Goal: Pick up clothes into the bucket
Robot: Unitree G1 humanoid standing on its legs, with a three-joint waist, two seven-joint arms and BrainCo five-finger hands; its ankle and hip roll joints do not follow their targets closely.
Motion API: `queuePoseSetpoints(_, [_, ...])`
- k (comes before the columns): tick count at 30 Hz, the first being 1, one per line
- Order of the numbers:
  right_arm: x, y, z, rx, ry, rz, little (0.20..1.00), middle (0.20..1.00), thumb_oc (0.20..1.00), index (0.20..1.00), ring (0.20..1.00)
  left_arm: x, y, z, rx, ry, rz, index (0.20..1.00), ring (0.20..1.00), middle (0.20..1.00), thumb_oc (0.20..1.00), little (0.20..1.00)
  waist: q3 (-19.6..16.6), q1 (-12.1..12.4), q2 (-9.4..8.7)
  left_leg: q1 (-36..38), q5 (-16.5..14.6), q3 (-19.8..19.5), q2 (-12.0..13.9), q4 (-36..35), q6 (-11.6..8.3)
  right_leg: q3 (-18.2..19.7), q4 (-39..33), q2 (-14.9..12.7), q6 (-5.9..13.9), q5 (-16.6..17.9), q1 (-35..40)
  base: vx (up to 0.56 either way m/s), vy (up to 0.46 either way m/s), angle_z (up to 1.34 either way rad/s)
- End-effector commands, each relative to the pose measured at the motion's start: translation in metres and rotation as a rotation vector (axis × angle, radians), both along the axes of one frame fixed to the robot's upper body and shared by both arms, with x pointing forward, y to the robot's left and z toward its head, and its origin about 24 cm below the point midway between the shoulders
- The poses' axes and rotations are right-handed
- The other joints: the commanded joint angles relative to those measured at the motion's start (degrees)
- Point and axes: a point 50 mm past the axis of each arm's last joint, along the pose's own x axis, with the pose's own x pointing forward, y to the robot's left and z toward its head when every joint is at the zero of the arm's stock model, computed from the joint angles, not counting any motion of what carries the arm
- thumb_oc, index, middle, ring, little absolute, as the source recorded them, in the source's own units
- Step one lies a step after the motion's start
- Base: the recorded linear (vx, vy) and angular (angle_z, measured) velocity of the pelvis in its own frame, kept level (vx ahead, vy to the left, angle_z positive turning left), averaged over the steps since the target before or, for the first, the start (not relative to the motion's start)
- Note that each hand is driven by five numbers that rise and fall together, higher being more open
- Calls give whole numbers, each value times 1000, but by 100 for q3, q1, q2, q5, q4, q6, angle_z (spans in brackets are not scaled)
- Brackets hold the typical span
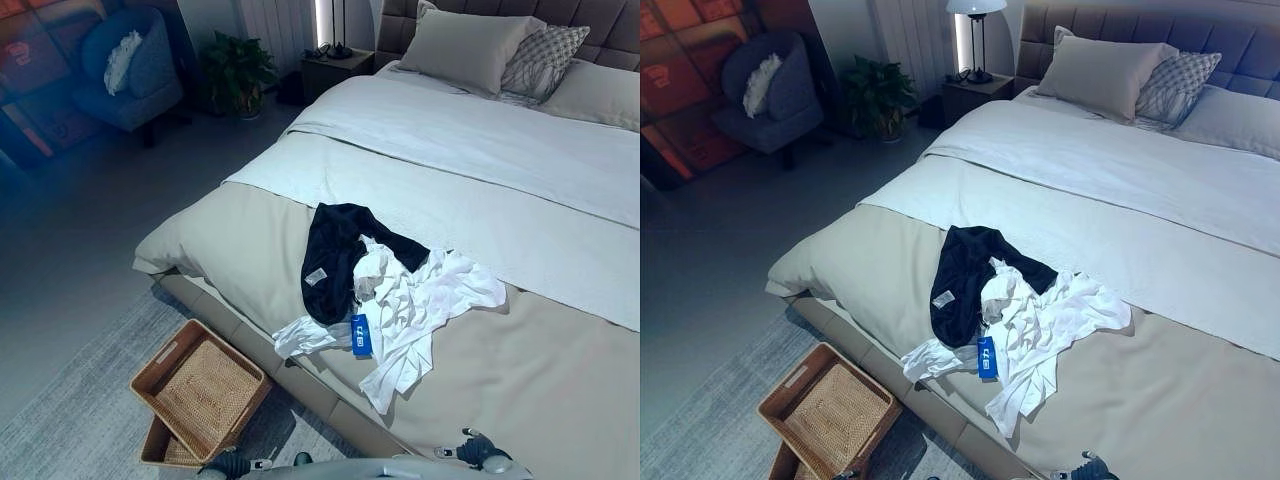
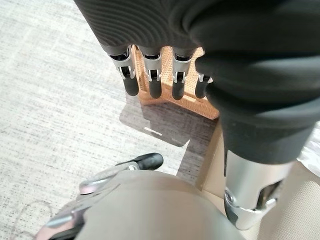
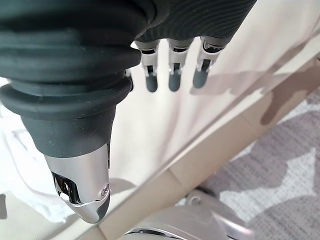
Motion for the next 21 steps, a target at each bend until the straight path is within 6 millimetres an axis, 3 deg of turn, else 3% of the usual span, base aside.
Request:
queuePoseSetpoints(1, [21, -2, 6, -28, -35, 43, 1000, 1000, 1000, 1000, 1000, 17, 1, 3, 30, -19, -27, 1000, 1000, 1000, 1000, 1000, 110, 41, -347, 138, -298, 182, -173, 3, 50, -285, 48, -347, 422, -131, 237, 0, 0, 0])
queuePoseSetpoints(21, [15, 0, 3, -21, -21, 30, 1000, 1000, 1000, 1000, 1000, 14, 1, 2, 29, -19, -6, 1000, 1000, 1000, 1000, 1000, 73, 48, -356, 168, -308, 195, -170, 3, 57, -292, 48, -364, 431, -136, 280, 0, 0, 0])
